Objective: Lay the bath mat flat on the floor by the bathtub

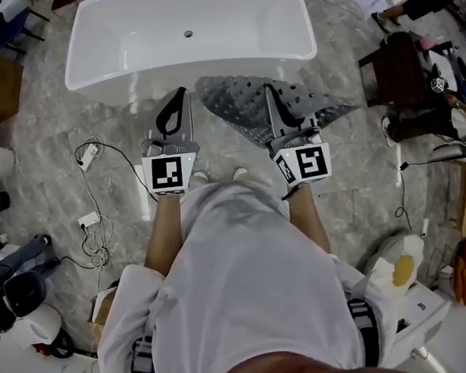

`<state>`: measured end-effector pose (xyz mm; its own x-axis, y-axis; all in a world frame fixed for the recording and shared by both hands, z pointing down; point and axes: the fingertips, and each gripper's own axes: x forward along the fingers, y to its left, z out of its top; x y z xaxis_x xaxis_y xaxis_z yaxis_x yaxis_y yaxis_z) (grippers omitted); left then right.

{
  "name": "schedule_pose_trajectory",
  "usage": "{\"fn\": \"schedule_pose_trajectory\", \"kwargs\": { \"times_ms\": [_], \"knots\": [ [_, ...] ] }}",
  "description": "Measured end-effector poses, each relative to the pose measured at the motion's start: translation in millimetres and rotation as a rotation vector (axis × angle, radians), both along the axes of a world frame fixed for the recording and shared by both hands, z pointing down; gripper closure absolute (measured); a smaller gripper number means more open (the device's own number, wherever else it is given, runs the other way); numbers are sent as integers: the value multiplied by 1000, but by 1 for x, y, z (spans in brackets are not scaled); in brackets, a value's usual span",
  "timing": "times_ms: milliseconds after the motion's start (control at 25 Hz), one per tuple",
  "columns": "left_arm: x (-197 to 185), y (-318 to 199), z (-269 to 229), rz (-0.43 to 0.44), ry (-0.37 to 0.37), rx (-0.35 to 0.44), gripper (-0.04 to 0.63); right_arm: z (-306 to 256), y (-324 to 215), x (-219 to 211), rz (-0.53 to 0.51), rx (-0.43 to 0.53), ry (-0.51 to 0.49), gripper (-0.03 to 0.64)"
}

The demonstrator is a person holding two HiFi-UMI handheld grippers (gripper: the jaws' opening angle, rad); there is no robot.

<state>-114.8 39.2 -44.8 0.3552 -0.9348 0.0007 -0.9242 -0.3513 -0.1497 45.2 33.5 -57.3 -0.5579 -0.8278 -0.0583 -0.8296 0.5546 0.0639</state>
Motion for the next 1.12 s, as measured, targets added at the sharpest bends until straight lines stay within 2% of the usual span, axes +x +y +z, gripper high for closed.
{"fn": "schedule_pose_trajectory", "kwargs": {
  "times_ms": [280, 440, 560, 760, 880, 1120],
  "knots": [
    [-8, -22, 26, -11, -7, -65, 597, 38, -29, 2, -10, -97, -3, 588],
    [-7, -30, 54, 1, -20, -103, 597, 73, -41, 2, -19, -174, 13, 588],
    [-5, -41, 82, 9, -1, -139, 597, 107, -53, 4, -28, -245, 21, 588],
    [-9, -53, 144, -7, -54, -183, 597, 180, -71, 12, -49, -353, 45, 588],
    [-17, -59, 185, -42, -56, -212, 597, 230, -78, 15, -62, -407, 66, 588],
    [-18, -60, 295, -19, -130, -300, 597, 342, -80, 24, -88, -526, 109, 589]
  ]
}}
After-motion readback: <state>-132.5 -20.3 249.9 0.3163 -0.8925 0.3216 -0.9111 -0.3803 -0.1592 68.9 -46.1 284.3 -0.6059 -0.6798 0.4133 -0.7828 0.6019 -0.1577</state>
